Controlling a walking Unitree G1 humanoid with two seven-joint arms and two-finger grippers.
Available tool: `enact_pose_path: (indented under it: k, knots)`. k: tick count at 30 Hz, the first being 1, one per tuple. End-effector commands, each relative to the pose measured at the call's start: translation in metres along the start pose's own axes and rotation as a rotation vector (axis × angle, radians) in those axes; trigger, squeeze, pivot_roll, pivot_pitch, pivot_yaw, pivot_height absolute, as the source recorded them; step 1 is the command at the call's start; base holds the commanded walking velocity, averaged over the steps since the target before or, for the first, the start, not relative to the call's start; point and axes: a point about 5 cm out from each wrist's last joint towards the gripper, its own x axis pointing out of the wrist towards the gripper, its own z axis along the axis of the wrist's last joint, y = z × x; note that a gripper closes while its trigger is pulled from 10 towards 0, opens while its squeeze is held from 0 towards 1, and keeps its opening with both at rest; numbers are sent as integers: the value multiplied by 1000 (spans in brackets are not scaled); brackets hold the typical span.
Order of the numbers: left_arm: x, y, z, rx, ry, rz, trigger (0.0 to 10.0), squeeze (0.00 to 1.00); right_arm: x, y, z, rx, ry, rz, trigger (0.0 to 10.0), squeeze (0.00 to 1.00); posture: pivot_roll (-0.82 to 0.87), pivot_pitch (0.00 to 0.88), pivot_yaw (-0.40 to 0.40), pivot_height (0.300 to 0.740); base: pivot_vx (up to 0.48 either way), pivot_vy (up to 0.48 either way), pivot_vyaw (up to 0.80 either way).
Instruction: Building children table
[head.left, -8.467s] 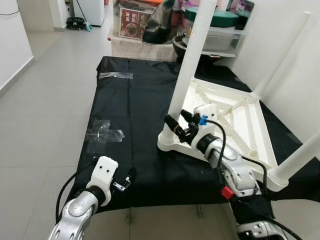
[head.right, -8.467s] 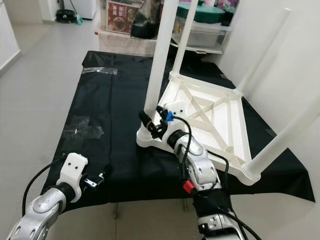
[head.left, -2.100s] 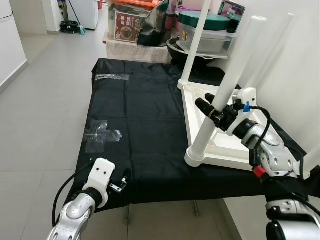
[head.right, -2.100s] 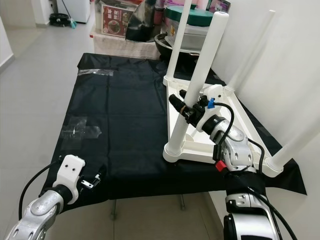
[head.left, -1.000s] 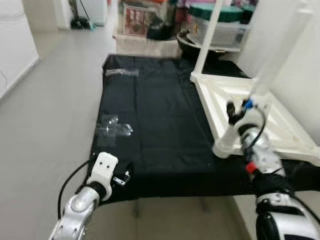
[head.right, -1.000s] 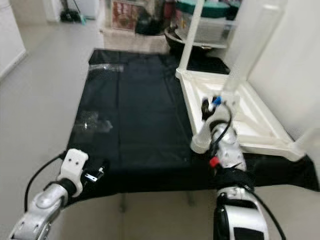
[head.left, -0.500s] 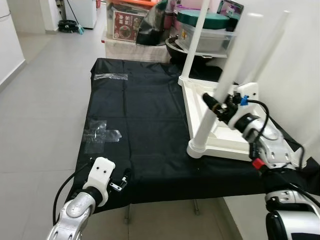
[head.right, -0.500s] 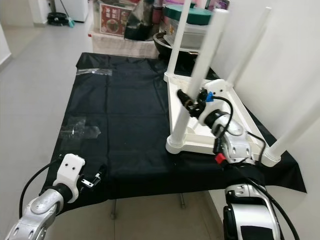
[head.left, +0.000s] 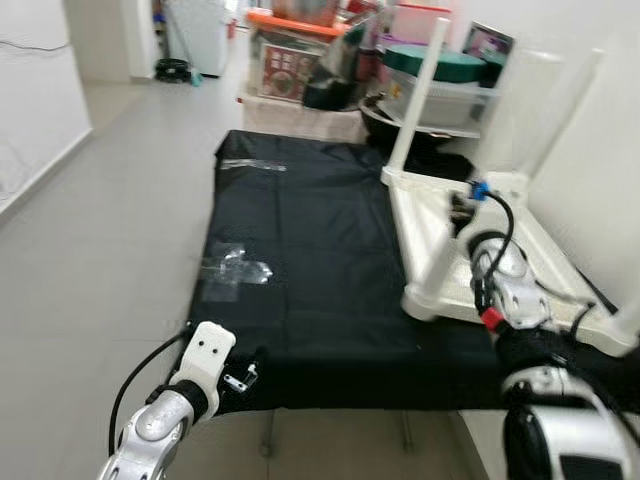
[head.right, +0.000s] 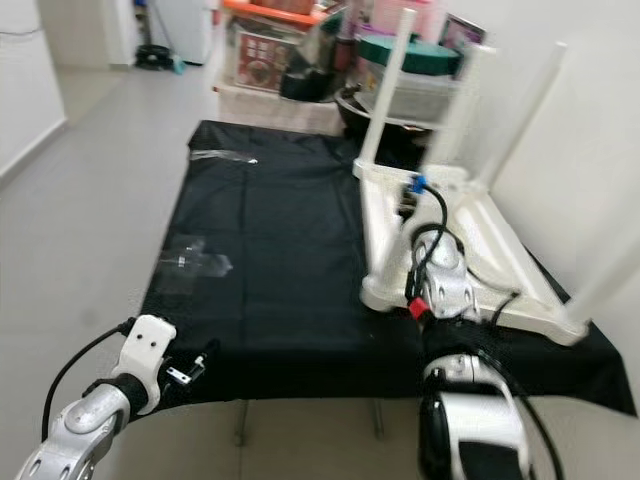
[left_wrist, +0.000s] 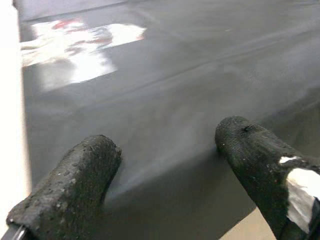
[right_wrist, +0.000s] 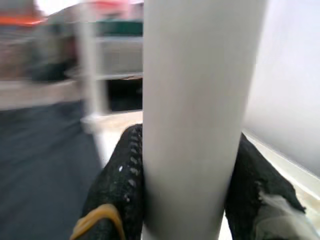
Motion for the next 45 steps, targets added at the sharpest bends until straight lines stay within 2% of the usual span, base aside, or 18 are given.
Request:
enact_pose_path:
  k: [1, 3, 4, 9, 10, 15, 16, 18, 23, 24, 25, 26, 27, 33, 39, 41, 43, 45]
  knots:
    - [0, -4, -3, 4, 24, -17, 10000, 0, -9, -18, -27, -47, 126, -141, 0, 0, 64, 0, -154, 740, 0, 0, 0]
    - [-1, -5, -4, 6, 27, -21, 10000, 0, -16, -7, -27, -50, 133, -105, 0, 0, 63, 0, -154, 740, 0, 0, 0]
    - [-1, -4, -4, 7, 29, -22, 10000, 0, -21, 5, -27, -58, 143, -61, 10000, 0, 61, 0, -159, 740, 0, 0, 0]
    - [1, -2, -3, 6, 27, -12, 10000, 0, -23, 31, -23, -39, 123, 98, 10000, 0, 63, 0, -165, 740, 0, 0, 0]
    - [0, -3, -4, 4, 27, -12, 10000, 0, -19, 35, -10, 21, 59, 174, 10000, 1000, 64, 0, -166, 740, 0, 0, 0]
    - [-1, -5, -5, 2, 29, -13, 10000, 0, -12, 40, 11, 56, -12, 270, 10000, 1000, 67, 0, -169, 740, 0, 0, 0]
    - [-2, -4, -5, 1, 31, -11, 10000, 0, -11, 46, 26, 141, -59, 383, 10000, 0, 66, 0, -166, 740, 0, 0, 0]
    - [-2, -4, -5, 1, 31, -11, 10000, 0, -11, 46, 26, 141, -59, 383, 10000, 0, 66, 0, -166, 740, 0, 0, 0]
    - [-1, -3, -5, 4, 29, -11, 10000, 0, -20, 58, 57, 193, -134, 796, 10000, 0, 65, 0, -162, 740, 0, 0, 0]
    - [0, -3, -4, 8, 28, -11, 10000, 0, -22, 58, 60, 151, -130, 906, 9333, 0, 68, 0, -164, 740, 0, 0, 0]
    - [0, -2, -3, 10, 26, -10, 10000, 0, -25, 57, 59, 103, -127, 1003, 3765, 0, 69, 0, -165, 740, 0, 0, 0]
    - [0, -2, -3, 10, 26, -10, 10000, 0, -25, 57, 59, 103, -127, 1003, 3765, 0, 69, 0, -165, 740, 0, 0, 0]
    - [0, -1, -3, 11, 26, -9, 10000, 0, -24, 55, 54, 68, -104, 1052, 0, 0, 73, 0, -166, 740, 0, 0, 0]
    - [-2, -1, -4, 11, 27, -8, 10000, 0, -8, 46, 28, -56, 13, 884, 0, 0, 73, 0, -163, 740, 0, 0, 0]
    - [-2, -1, -3, 15, 28, -16, 10000, 0, 10, -4, -37, 11, 289, 101, 0, 0, 76, 0, -159, 740, 0, 0, 0]
    - [-2, -1, -3, 15, 28, -16, 10000, 0, 10, -4, -37, 11, 289, 101, 0, 0, 76, 0, -159, 740, 0, 0, 0]
    - [-2, 1, -2, 14, 25, -8, 10000, 0, 3, -29, -43, -6, 248, -202, 0, 0, 80, 0, -161, 740, 0, 0, 0]
    - [-3, 1, -3, 13, 28, -6, 10000, 0, -2, -30, -37, 0, 207, -268, 0, 0, 70, 0, -153, 740, 0, 0, 0]
